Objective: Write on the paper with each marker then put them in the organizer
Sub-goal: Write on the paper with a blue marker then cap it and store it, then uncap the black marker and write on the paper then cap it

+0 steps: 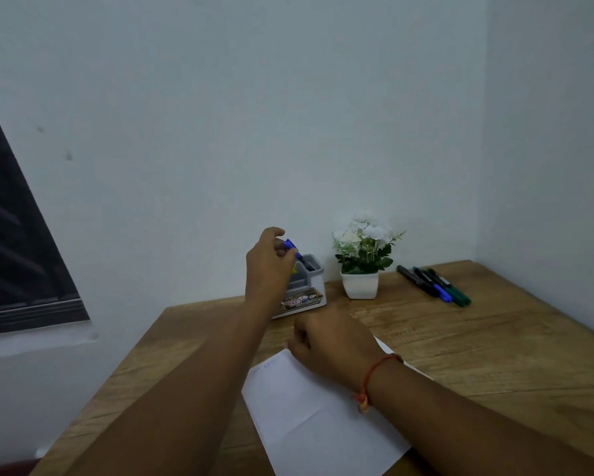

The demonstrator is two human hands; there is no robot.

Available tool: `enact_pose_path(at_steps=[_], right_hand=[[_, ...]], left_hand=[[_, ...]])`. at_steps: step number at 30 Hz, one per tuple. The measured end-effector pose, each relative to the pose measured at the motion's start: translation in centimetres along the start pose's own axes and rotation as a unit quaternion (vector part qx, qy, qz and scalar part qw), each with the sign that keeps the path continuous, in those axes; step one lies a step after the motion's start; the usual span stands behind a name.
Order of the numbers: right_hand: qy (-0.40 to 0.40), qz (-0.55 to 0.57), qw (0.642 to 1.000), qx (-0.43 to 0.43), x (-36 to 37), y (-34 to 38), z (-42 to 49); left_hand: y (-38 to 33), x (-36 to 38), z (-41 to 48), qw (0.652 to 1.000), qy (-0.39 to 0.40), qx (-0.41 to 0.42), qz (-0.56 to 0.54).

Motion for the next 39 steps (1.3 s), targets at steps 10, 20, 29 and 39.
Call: enact_pose_path(at_steps=[10, 20, 29, 39], right_hand=[[-0.002, -0.022, 1.0, -0.004, -0.1, -0.2, 0.1], [-0.074, -0.025, 0.991, 0.105, -2.5, -2.1, 0.7], [-0.071, -0.144, 0.941, 0.299, -3.4, -12.6, 2.3], [0.041, -0.175, 0.925, 0.335, -2.4, -16.0, 2.8]], left_hand=[[1.4, 2.0, -0.4, 0.998, 0.042, -0.009, 0.051], [1.8, -3.6, -6.4, 0.994, 0.078, 0.032, 0.073], [4.4, -7.2, -10.1, 0.967, 0.159, 0.051, 0.193], [5.3, -7.3, -9.8, 0.96, 0.17, 0.051, 0.214]])
Point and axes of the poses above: each hand's wrist, its own z-axis towards the middle knuckle, its own x-axis out of the palm, y = z × x, the point moved 1 cm from there along z, towards the middle knuckle, and after that the axes turned 6 degrees about x, right-handed, at the moved point
